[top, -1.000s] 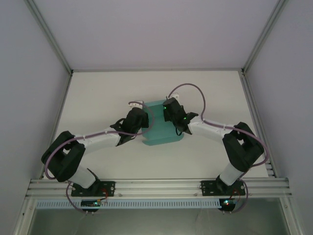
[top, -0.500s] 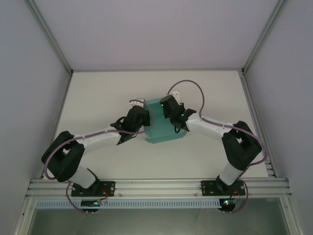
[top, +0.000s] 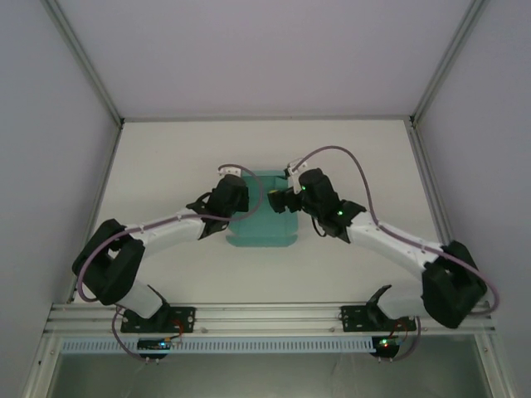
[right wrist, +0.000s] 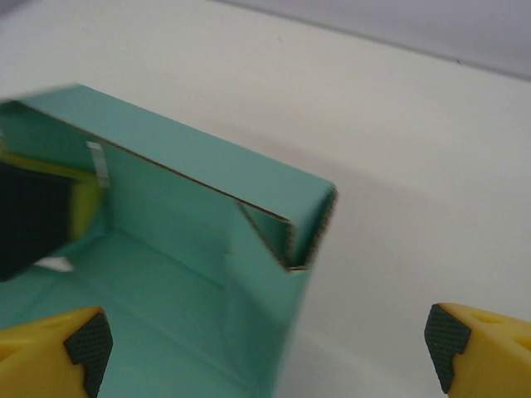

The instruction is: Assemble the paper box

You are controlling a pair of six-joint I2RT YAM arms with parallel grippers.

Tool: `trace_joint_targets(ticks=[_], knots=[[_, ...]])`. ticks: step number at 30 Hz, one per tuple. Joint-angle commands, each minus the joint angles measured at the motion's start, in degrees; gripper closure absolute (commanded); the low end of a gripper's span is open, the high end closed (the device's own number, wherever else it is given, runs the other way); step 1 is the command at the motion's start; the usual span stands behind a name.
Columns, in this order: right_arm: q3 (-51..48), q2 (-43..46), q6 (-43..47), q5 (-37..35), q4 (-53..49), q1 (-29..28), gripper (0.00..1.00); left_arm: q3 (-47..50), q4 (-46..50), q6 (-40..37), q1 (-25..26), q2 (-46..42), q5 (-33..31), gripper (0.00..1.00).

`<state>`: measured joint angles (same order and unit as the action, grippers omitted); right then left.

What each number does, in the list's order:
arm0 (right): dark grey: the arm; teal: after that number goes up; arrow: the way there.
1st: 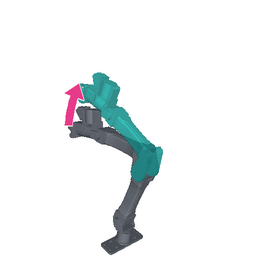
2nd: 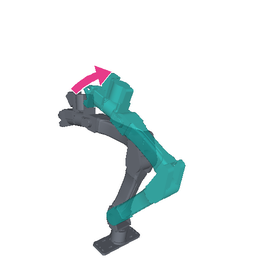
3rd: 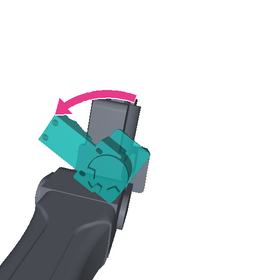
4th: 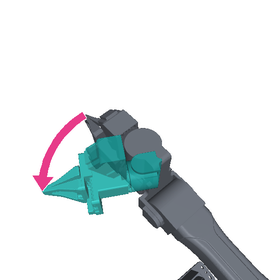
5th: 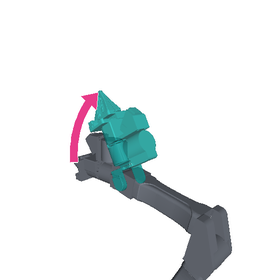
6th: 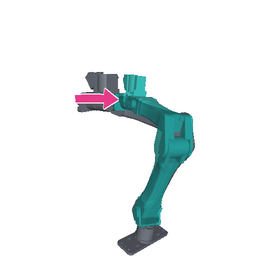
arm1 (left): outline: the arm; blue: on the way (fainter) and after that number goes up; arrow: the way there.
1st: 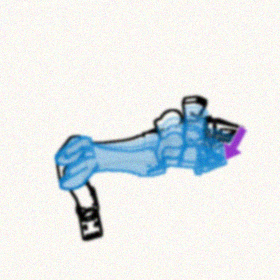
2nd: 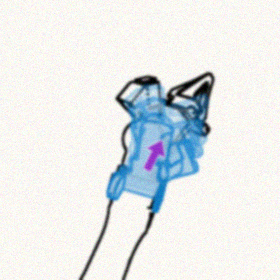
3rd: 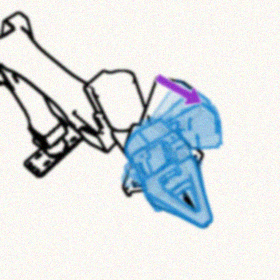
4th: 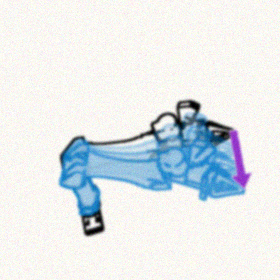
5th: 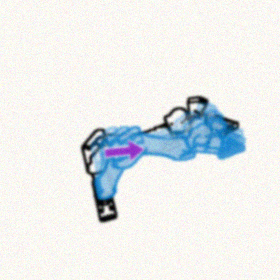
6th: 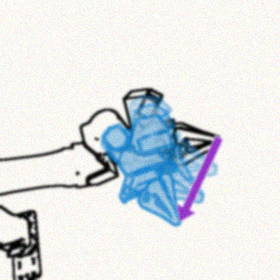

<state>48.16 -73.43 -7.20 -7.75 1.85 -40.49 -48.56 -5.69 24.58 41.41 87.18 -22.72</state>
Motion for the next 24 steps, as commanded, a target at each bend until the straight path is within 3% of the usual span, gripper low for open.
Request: trace_joint_targets(ticks=[1,4,7,10,15,19,24], knots=[[-3.71,6.93,-1.71,4.65,1.27,0.04,0.01,-3.71,2.79,-3.75,-1.14,0.65,2.06,1.0],[-5.9,11.48,-4.45,1.03,-1.34,2.02,0.01,-4.4,3.99,-4.69,-1.62,0.03,3.09,1.0],[-6.24,11.51,-5.76,6.37,-5.01,5.75,0.06,-4.34,4.44,-3.82,-1.58,-0.6,3.54,1.0],[-5.15,7.7,-6.65,11.12,-4.19,7.13,0.14,-4.56,5.05,-2.71,-1.52,-0.26,4.02,1.0],[1.31,-3.28,-7.28,12.42,-3.57,6.92,0.21,-5.44,6.52,-1.1,-1.46,0.69,4.49,1.0],[6.26,-11.9,-8.82,12.83,-4.52,7.01,0.36,-5.88,7.27,-0.28,-1.17,0.54,4.46,1.0],[9.67,-17.9,-10.79,9.07,-2.43,6.87,0.63,-6.34,7.92,0.8,-0.74,0.45,4.37,1.0]])
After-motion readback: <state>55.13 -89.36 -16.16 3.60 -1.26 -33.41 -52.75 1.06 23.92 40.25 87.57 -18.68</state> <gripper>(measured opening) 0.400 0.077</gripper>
